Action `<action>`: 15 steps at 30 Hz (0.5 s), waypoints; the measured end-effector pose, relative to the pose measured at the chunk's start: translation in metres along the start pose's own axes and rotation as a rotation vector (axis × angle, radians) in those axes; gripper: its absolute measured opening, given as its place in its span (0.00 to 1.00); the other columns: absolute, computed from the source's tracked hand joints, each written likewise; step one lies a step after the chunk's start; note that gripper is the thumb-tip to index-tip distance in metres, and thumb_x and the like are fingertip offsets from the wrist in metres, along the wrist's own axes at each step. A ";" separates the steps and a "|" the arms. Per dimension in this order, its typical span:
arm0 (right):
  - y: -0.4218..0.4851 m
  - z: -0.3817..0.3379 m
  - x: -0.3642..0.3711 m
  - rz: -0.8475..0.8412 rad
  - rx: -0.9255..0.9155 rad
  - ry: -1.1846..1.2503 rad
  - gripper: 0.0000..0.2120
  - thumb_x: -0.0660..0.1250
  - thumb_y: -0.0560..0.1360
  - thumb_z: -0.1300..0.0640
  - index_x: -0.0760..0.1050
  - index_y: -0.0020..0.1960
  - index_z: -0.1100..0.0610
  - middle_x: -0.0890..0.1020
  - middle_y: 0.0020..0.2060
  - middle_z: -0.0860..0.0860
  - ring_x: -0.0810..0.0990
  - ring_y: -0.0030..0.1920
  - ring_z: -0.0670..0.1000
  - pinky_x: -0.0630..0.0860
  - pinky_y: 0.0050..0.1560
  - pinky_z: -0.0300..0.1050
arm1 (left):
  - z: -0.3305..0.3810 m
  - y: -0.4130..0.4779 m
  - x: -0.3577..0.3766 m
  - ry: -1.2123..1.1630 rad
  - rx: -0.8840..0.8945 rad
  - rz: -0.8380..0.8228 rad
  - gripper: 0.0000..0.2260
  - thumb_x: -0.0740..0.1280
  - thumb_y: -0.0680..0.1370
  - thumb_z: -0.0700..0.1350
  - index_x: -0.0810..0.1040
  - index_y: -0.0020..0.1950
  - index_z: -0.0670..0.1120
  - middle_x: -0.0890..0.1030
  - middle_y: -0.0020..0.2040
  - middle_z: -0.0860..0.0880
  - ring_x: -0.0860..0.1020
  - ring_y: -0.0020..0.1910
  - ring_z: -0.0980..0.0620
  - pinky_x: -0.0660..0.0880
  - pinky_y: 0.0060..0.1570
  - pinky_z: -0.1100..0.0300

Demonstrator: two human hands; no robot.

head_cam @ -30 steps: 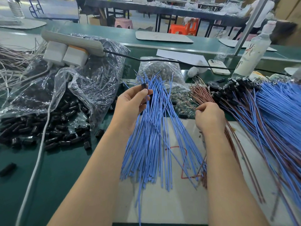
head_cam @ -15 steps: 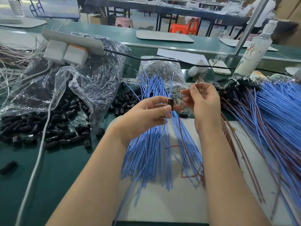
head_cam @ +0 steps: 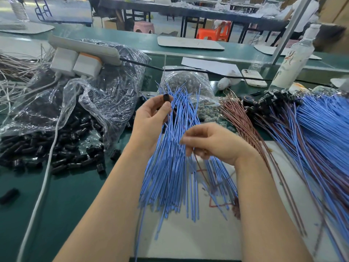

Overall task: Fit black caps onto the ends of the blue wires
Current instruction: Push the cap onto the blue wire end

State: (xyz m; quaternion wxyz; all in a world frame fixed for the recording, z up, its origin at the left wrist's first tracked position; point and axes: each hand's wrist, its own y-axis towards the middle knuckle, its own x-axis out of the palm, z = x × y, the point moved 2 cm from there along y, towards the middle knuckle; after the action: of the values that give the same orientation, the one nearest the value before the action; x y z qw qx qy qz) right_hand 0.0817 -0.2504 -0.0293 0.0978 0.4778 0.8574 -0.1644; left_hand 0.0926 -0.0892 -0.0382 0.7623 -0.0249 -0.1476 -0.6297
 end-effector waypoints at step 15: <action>-0.005 -0.019 -0.011 0.838 -0.537 0.627 0.07 0.59 0.81 0.59 0.75 0.48 0.56 0.85 0.38 0.51 0.82 0.35 0.48 0.77 0.37 0.38 | -0.007 -0.005 0.007 0.657 0.273 -0.047 0.10 0.66 0.76 0.35 0.78 0.51 0.49 0.78 0.42 0.59 0.76 0.41 0.58 0.70 0.43 0.73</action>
State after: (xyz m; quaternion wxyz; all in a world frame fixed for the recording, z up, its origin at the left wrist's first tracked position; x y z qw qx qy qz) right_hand 0.0836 -0.2545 -0.0071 0.0138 0.7603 0.5949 0.2605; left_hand 0.0904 -0.0982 -0.0441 0.7506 0.2845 0.0221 -0.5959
